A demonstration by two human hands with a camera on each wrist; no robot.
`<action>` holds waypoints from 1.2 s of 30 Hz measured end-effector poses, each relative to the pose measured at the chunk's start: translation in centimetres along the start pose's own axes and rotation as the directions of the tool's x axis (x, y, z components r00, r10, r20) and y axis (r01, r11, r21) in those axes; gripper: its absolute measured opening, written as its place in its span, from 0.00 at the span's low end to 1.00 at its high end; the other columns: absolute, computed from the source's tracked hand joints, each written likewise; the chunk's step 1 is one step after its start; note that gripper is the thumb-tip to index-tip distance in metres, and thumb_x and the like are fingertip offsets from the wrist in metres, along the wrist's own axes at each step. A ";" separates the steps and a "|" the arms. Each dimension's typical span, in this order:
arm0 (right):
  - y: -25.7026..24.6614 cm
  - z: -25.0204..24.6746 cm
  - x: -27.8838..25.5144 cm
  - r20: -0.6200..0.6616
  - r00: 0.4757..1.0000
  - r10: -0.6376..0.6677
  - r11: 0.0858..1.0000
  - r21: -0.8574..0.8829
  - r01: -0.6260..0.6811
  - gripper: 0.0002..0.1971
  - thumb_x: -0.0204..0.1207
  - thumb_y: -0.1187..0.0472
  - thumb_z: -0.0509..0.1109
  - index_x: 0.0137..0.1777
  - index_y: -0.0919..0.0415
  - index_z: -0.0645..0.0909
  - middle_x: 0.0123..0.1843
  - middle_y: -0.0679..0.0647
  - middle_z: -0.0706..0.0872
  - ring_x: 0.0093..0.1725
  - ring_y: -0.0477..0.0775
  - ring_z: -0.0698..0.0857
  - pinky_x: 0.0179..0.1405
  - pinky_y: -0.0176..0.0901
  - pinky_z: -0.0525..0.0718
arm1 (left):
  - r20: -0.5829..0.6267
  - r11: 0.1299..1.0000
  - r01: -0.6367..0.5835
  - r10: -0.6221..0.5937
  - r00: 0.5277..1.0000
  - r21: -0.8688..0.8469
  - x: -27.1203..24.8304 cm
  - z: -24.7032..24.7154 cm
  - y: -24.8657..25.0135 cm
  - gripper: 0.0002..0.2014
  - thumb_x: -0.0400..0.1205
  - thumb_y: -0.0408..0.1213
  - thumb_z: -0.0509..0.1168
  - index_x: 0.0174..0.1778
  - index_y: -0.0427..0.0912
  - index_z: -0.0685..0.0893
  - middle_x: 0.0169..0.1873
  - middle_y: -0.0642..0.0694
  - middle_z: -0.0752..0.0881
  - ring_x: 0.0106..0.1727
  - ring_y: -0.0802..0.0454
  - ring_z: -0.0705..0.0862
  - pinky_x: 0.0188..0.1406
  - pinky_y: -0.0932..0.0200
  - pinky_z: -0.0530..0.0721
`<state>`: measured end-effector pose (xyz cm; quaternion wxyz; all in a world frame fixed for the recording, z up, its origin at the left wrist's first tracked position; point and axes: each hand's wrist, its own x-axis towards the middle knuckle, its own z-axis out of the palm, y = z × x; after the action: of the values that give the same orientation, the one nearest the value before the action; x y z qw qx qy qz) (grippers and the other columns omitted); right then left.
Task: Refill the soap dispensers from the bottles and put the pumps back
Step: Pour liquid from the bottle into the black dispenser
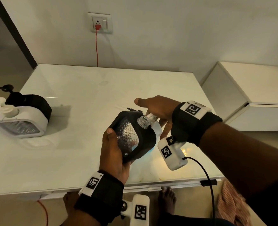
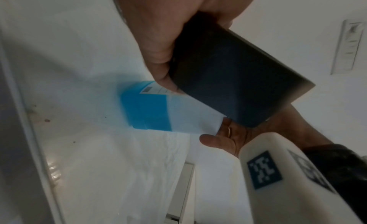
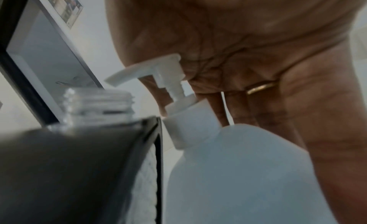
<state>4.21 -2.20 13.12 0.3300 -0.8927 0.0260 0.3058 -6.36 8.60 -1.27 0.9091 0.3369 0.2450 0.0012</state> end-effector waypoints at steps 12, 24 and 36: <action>0.2 -0.2 0.1 0.025 1.000 0.015 1.000 -0.011 -0.015 0.37 0.83 0.31 0.58 0.76 0.62 0.77 0.73 0.61 0.82 0.64 0.65 0.84 0.56 0.58 0.84 | 0.001 0.999 -0.027 0.027 1.000 0.039 0.2 -0.3 0.5 0.21 0.90 0.61 0.58 0.76 0.60 0.82 0.73 0.44 0.86 0.72 0.32 0.86 0.61 0.28 0.90; 0.3 -0.4 0.5 0.034 0.998 0.059 0.998 0.029 -0.060 0.41 0.78 0.25 0.59 0.71 0.63 0.79 0.62 0.61 0.87 0.55 0.65 0.87 0.45 0.58 0.85 | -0.057 0.999 -0.034 0.036 0.998 0.041 -0.6 0.5 0.7 0.19 0.90 0.60 0.58 0.73 0.62 0.84 0.71 0.47 0.87 0.71 0.35 0.86 0.58 0.27 0.90; 0.1 -0.5 0.1 0.048 0.996 0.071 0.996 0.042 -0.073 0.44 0.77 0.24 0.57 0.76 0.61 0.75 0.63 0.59 0.83 0.56 0.65 0.84 0.48 0.59 0.83 | -0.051 0.998 -0.013 0.017 0.999 0.062 -0.4 0.2 0.5 0.19 0.91 0.60 0.57 0.75 0.63 0.83 0.72 0.46 0.86 0.72 0.34 0.85 0.61 0.27 0.90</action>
<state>4.47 -2.54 13.30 0.3388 -0.8764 0.0571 0.3376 -6.49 8.82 -0.65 0.8916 0.3665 0.2659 0.0092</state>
